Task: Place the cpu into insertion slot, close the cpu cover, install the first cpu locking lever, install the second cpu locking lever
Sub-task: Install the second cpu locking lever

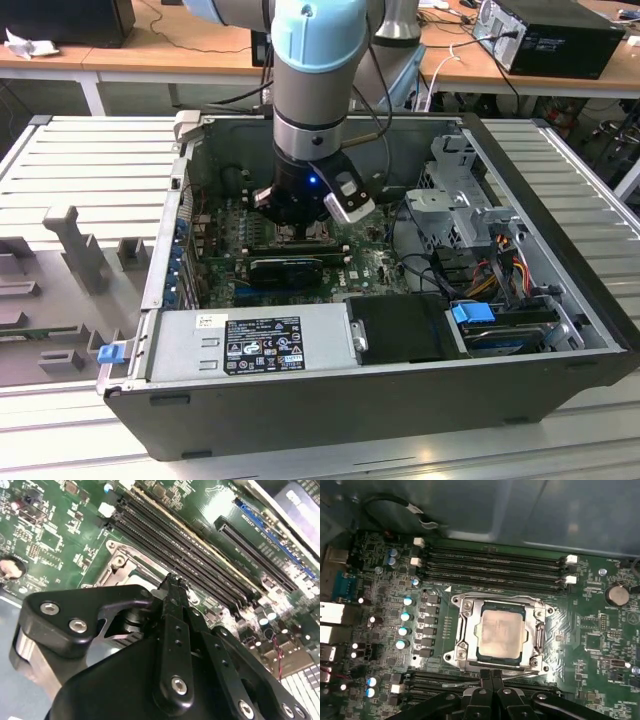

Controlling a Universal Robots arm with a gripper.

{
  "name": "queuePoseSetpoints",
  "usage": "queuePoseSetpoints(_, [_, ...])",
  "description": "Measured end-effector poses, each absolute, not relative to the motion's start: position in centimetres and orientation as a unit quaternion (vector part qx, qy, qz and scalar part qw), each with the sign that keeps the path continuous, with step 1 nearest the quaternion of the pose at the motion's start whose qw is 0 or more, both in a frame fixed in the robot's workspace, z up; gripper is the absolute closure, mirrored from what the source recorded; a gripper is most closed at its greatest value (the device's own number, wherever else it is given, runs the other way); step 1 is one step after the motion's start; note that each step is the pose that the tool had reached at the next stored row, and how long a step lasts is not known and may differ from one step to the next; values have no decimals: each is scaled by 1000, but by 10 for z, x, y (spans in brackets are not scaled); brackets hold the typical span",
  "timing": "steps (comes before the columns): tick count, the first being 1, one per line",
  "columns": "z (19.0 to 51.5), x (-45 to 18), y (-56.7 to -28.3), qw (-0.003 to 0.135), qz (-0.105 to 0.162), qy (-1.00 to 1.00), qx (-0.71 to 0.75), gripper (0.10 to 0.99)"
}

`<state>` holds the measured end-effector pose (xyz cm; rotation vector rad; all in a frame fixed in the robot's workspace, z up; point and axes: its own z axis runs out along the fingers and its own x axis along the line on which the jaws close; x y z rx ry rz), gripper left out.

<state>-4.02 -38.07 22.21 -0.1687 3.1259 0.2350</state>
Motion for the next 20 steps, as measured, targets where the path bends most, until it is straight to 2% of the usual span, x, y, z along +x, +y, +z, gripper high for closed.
queuePoseSetpoints(15, [215, -69, -405, 4, 130, 990, -57, 980])
queuePoseSetpoints(20, [203, -72, -407, 4, 138, 989, -57, 980])
